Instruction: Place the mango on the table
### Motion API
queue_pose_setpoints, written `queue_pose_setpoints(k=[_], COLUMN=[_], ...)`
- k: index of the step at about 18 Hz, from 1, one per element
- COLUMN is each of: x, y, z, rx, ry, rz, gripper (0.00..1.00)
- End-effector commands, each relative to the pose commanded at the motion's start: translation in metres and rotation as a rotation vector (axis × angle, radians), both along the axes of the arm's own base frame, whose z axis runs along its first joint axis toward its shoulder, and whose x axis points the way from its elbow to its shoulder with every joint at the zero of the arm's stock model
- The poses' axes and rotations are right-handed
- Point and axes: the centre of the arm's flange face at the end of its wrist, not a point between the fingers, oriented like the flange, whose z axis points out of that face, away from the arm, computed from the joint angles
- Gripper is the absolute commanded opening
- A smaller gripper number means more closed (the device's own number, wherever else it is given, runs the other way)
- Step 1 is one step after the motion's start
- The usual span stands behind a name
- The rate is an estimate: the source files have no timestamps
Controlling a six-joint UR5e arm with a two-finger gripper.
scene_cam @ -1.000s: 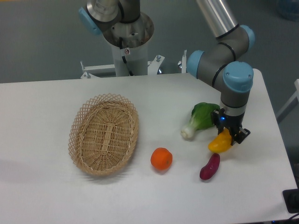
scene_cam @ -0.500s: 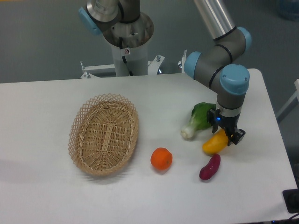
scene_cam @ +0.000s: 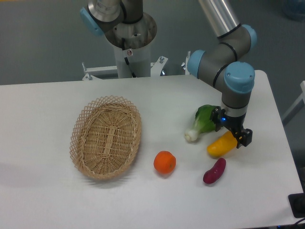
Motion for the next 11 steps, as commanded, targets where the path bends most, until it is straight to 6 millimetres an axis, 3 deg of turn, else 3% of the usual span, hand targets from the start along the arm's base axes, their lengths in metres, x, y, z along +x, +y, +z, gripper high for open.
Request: queue_pose_setpoints(k=[2, 4, 11], x=[-0.002, -0.012, -0.031], y=[0.000, 0.002, -0.029], z=[0.015, 0.050, 0.120], rx=[0.011, 0.028, 0.010], ry=[0.024, 0.081, 0.063], rz=[0.005, 0.016, 0.042], gripper=[1.00, 1.00, 1.00])
